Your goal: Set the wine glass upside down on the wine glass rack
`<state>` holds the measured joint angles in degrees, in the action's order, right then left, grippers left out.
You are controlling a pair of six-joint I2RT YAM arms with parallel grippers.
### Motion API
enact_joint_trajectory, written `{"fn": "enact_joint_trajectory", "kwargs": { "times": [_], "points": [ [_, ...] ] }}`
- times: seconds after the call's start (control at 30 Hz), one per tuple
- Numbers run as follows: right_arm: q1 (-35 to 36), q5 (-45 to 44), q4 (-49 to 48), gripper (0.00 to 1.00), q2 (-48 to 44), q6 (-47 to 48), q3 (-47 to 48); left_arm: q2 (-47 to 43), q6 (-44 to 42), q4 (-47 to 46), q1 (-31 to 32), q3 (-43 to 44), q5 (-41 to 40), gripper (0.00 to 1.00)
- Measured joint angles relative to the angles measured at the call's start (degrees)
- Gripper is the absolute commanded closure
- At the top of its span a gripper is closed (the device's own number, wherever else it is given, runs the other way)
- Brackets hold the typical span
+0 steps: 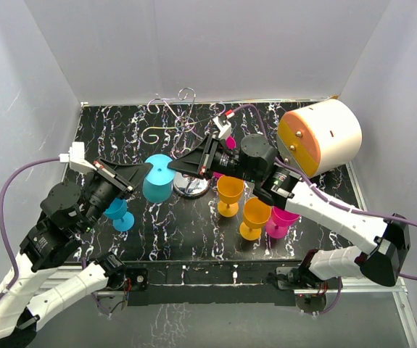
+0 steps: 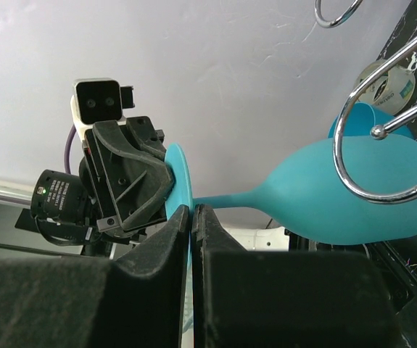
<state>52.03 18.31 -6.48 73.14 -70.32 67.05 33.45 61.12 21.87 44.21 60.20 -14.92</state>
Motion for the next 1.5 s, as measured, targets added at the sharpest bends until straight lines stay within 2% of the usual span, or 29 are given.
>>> {"fn": "enact_joint_trajectory", "kwargs": {
  "times": [0.17,0.33,0.87,1.5],
  "points": [
    [0.11,-4.02,3.58,0.49,-3.06,1.77,-0.76,2.08,0.83,-0.39,0.02,0.04,0.11,1.00],
    [0.13,-9.75,6.36,0.33,-7.54,3.98,-1.29,3.58,1.99,-0.44,0.02,0.04,-1.18,1.00],
    [0.13,-21.86,8.20,0.30,-19.63,7.61,-8.83,9.29,2.62,-7.41,0.00,0.07,-10.73,1.00],
    [0.13,-24.39,9.40,0.31,-21.16,8.07,-11.43,19.41,-1.09,-18.27,-0.28,2.05,-19.65,1.00]
  ]
}}
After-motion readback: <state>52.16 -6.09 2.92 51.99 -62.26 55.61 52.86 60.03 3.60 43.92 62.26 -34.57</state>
